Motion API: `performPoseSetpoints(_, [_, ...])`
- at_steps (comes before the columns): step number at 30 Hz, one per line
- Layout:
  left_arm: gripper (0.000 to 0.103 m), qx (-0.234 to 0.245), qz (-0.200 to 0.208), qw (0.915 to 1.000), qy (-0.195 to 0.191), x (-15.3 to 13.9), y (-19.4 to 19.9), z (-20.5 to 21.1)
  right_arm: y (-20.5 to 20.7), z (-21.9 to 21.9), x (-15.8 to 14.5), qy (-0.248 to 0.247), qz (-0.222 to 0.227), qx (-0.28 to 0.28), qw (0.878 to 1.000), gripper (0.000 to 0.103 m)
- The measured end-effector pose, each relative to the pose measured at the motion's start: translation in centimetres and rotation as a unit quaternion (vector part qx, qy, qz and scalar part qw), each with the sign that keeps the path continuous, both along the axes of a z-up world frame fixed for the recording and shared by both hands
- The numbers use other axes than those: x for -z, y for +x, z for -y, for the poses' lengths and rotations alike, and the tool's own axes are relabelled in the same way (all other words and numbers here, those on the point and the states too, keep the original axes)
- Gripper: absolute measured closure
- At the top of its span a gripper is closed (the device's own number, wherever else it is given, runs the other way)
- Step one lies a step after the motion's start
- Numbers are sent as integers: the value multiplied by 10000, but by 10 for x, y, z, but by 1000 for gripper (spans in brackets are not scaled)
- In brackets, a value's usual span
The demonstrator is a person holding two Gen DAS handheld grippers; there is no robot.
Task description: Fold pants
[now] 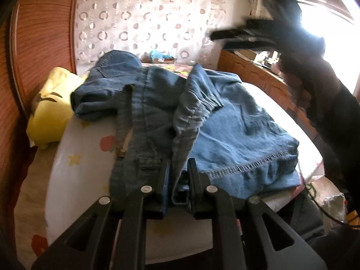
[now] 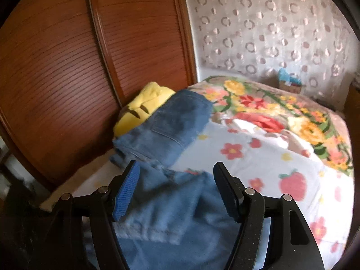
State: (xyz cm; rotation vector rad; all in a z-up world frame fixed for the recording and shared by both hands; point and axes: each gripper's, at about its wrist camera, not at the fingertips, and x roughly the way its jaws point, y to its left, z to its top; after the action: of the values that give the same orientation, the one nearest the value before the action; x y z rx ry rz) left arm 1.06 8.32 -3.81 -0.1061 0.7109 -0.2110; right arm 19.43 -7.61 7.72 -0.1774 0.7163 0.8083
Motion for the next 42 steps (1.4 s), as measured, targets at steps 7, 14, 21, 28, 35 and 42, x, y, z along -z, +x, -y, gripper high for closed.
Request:
performPoseSetpoints(7, [89,-223,96,9997,23,-8,-1,-14,-20,59,38,-519,89,430,9977,33])
performPoseSetpoints(14, [89,-345,13,9993,120,-3,2,-20,-34,110,92,-761,-254,903,9927,33])
performPoseSetpoints(21, [89,-433,-147,9988,188,7,9,-20,-27,129,118,-535,-715,938,9916,33])
performPoseSetpoints(28, [89,-442,-223,9986,164,13,10,-22,-22,120,133,-137,-1117,614,9918,44])
performPoseSetpoints(35, [89,-460,-246,9986,127,16,10,-22,-31,114,116,155,-979,319,9946,96])
performPoseSetpoints(42, [89,-462,38,9989,25,-5,1,-23,-58,110,20,446,-70,295,9985,99])
